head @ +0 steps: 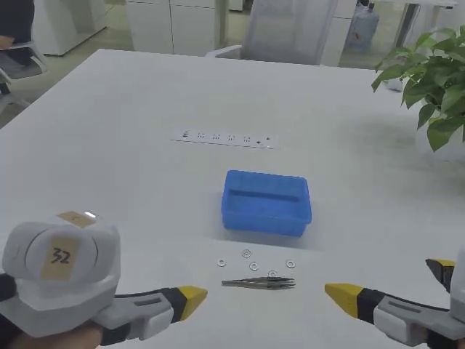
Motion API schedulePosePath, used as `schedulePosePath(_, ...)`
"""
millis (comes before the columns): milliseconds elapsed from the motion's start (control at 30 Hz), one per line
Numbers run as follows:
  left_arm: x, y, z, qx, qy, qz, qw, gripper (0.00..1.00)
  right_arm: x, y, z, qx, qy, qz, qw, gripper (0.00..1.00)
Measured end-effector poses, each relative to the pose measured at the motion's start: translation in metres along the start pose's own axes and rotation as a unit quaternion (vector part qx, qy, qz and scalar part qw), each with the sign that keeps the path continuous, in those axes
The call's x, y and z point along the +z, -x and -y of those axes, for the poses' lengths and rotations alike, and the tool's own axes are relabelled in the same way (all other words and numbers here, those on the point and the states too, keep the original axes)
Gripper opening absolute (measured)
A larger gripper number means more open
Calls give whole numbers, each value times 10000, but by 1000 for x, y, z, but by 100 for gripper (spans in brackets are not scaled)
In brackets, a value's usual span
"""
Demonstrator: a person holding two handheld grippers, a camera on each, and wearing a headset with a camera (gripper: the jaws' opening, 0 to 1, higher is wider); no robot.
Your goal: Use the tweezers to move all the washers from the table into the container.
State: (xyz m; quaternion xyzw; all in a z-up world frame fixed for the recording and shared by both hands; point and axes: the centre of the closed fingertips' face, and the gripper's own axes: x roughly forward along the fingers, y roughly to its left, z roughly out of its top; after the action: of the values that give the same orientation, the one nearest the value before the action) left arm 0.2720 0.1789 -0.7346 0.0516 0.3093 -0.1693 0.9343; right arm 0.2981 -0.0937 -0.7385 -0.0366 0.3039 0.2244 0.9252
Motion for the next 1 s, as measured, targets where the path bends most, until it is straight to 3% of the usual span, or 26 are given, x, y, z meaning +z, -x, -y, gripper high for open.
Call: schedulePosePath(1000, 2, -4, -2, -8, -69, -22, 10000, 97, -2, -8, 6, 16, 74, -89, 9999, 99)
